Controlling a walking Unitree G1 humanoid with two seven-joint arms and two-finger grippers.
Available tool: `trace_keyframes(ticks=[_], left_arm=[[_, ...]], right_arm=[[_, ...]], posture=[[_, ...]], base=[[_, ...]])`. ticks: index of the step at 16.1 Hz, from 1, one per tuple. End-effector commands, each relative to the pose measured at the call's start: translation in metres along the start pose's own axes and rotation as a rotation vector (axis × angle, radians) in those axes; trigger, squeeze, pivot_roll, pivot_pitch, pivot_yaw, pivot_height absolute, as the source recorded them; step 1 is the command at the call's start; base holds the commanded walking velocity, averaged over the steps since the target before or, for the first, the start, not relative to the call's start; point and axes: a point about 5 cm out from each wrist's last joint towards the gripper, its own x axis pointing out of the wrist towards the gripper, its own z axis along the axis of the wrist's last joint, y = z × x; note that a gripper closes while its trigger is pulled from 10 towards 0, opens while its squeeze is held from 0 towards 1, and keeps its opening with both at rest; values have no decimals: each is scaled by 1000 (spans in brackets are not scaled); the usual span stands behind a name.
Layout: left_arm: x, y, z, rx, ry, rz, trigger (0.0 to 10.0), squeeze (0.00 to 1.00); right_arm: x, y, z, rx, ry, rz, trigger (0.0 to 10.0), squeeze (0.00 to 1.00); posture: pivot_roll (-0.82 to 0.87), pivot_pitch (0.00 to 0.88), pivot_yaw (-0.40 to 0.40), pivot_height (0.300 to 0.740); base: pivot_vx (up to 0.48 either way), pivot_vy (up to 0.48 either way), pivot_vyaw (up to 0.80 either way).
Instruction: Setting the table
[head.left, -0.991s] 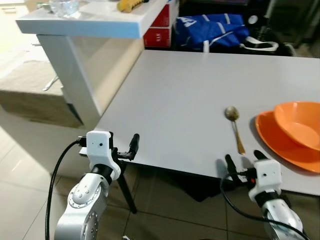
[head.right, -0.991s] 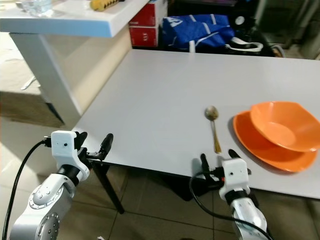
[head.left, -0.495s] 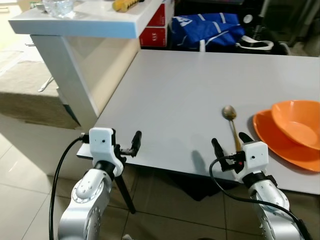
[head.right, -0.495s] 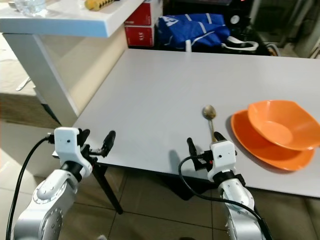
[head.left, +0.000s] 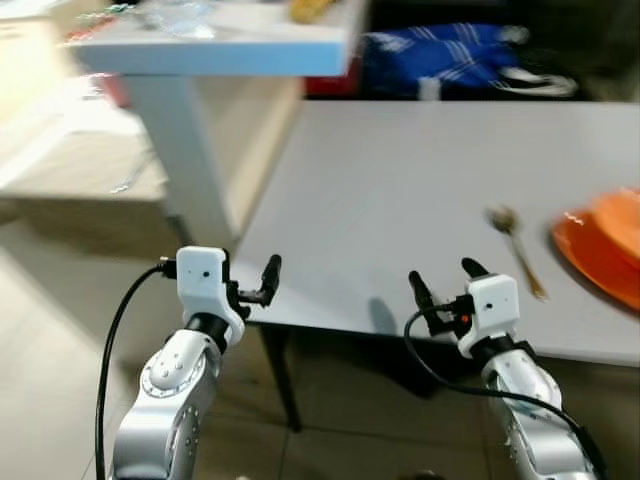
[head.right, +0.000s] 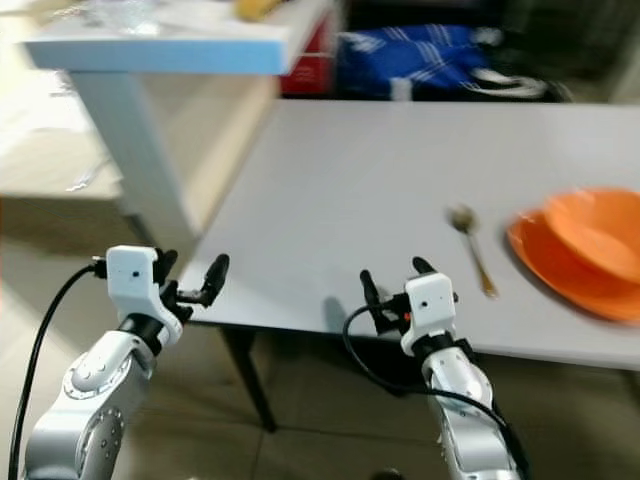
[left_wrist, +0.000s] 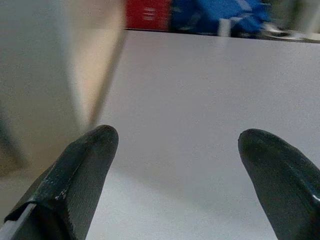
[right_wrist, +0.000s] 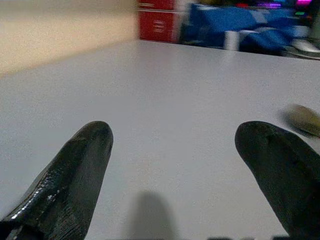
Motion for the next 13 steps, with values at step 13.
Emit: trace_keyframes(ticks=[13], left_arm=[[8, 0, 9, 35, -30, -2, 10000, 0]], right_arm=[[13, 9, -2, -2, 20, 21, 10000, 0]], posture=[[-177, 0, 93, 740]], base=[[0, 480, -246]])
